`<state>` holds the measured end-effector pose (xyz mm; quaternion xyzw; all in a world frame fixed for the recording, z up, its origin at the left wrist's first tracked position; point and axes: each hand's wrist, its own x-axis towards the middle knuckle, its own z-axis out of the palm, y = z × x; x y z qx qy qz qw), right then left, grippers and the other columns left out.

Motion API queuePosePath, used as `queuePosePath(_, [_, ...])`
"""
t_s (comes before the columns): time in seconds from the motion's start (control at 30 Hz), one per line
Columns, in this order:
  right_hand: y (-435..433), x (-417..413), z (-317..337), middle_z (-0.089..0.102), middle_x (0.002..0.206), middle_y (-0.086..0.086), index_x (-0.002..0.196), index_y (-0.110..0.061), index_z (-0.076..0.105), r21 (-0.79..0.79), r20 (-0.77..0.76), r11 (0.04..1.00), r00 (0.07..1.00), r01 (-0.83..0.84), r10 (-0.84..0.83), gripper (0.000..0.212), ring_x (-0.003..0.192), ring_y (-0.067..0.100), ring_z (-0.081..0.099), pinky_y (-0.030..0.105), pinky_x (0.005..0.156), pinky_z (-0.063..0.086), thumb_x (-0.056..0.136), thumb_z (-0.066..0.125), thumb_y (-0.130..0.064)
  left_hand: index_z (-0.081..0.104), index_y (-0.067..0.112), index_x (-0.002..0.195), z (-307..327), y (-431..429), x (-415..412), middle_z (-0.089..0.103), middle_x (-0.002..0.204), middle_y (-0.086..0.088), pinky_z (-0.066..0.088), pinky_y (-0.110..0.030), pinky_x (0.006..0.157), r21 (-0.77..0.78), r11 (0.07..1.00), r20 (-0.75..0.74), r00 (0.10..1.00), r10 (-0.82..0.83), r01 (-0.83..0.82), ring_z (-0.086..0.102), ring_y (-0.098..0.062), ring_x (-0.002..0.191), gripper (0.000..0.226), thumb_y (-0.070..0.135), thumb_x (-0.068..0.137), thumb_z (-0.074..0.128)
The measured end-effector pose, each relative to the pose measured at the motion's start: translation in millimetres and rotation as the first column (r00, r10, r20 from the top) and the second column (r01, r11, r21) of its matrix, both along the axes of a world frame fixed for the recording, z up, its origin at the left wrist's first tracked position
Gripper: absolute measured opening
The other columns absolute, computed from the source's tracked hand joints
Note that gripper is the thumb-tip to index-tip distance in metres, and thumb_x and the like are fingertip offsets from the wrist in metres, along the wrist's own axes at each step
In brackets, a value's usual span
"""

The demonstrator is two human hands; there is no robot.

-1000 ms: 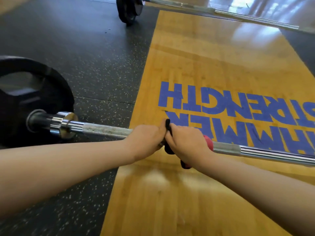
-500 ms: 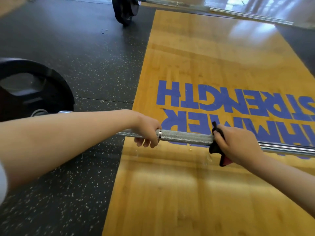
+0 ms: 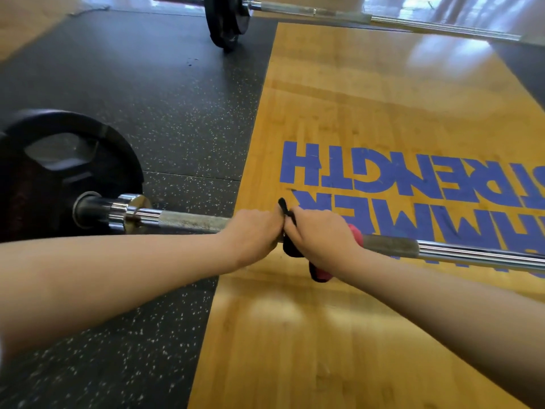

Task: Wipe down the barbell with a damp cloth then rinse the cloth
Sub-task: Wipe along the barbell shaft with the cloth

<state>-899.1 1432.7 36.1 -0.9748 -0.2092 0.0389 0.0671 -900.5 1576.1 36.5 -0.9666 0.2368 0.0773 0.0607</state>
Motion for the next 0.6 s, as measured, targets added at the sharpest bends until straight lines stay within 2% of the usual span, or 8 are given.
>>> queuePosePath(0.07, [-10.3,0.1,4.5,0.042,0.064,-0.007,0.092,-0.017,0.043,-0.045,-0.025,0.997,0.997,-0.069,0.068,0.030,0.056,0.018,0.046,0.030,0.046,0.031,0.103,0.027,-0.039,0.033,0.010,0.127,1.7,2.0,0.4,0.061,0.091,-0.003,0.042,-0.032,0.060,-0.099,0.995,-0.075,0.997,0.015,-0.022,0.063,-0.030,0.086,0.039,0.023,0.093,0.048])
queuePosePath(0.13, [-22.8,-2.4,8.7,0.049,0.075,-0.009,0.101,-0.018,0.046,-0.054,-0.021,0.994,0.995,-0.098,0.097,0.027,0.066,0.018,0.052,0.030,0.049,0.033,0.103,0.029,-0.040,0.032,0.012,0.118,7.7,3.3,5.0,0.056,0.083,0.000,0.047,-0.036,0.061,-0.189,0.976,-0.246,0.967,0.060,-0.109,0.061,-0.030,0.080,0.043,0.026,0.088,0.059])
queuePosePath(0.2, [-40.3,-6.0,10.0,0.050,0.081,-0.011,0.103,-0.021,0.046,-0.034,-0.021,0.997,0.998,-0.066,0.065,0.023,0.076,0.018,0.058,0.031,0.053,0.032,0.102,0.032,-0.040,0.036,0.013,0.110,14.4,7.5,17.4,0.057,0.083,-0.001,0.050,-0.038,0.067,-0.209,0.955,-0.440,0.892,0.100,-0.210,0.057,-0.024,0.074,0.049,0.032,0.081,0.071])
queuePosePath(0.27, [-65.6,-8.6,8.5,0.051,0.077,-0.010,0.098,-0.022,0.046,-0.028,-0.018,0.999,1.000,0.020,-0.021,0.022,0.076,0.019,0.059,0.032,0.053,0.030,0.101,0.033,-0.040,0.042,0.015,0.107,20.7,11.9,29.4,0.064,0.087,-0.005,0.048,-0.035,0.070,-0.173,0.954,-0.576,0.811,0.105,-0.246,0.056,-0.019,0.073,0.049,0.036,0.078,0.076])
queuePosePath(0.33, [-95.8,-10.9,5.6,0.051,0.071,-0.008,0.094,-0.021,0.049,-0.044,0.022,0.993,0.994,0.105,-0.104,0.022,0.067,0.020,0.055,0.031,0.050,0.027,0.100,0.036,-0.038,0.048,0.018,0.106,23.3,12.9,36.5,0.069,0.088,-0.005,0.048,-0.033,0.071,-0.152,0.960,-0.643,0.762,0.083,-0.233,0.058,-0.016,0.072,0.044,0.038,0.078,0.076])
queuePosePath(0.47, [-136.1,-16.9,4.9,0.042,0.058,-0.010,0.079,-0.017,0.046,-0.021,0.066,0.979,0.978,0.200,-0.199,0.025,0.049,0.006,0.037,0.026,0.044,0.021,0.099,0.042,-0.033,0.052,0.018,0.097,19.7,3.8,42.4,0.061,0.056,0.013,0.045,-0.025,0.060,-0.148,0.970,-0.701,0.712,0.033,-0.191,0.060,-0.009,0.060,0.034,0.034,0.079,0.076])
queuePosePath(0.6, [-133.0,-15.2,4.3,0.044,0.059,-0.008,0.078,-0.017,0.046,-0.074,0.059,0.974,0.976,0.215,-0.211,0.028,0.050,0.009,0.040,0.028,0.044,0.025,0.100,0.040,-0.033,0.054,0.006,0.113,14.8,-4.2,48.3,0.064,0.068,-0.002,0.048,-0.026,0.051,-0.147,0.955,-0.801,0.598,0.038,-0.258,0.060,-0.015,0.052,0.036,0.019,0.084,0.071])
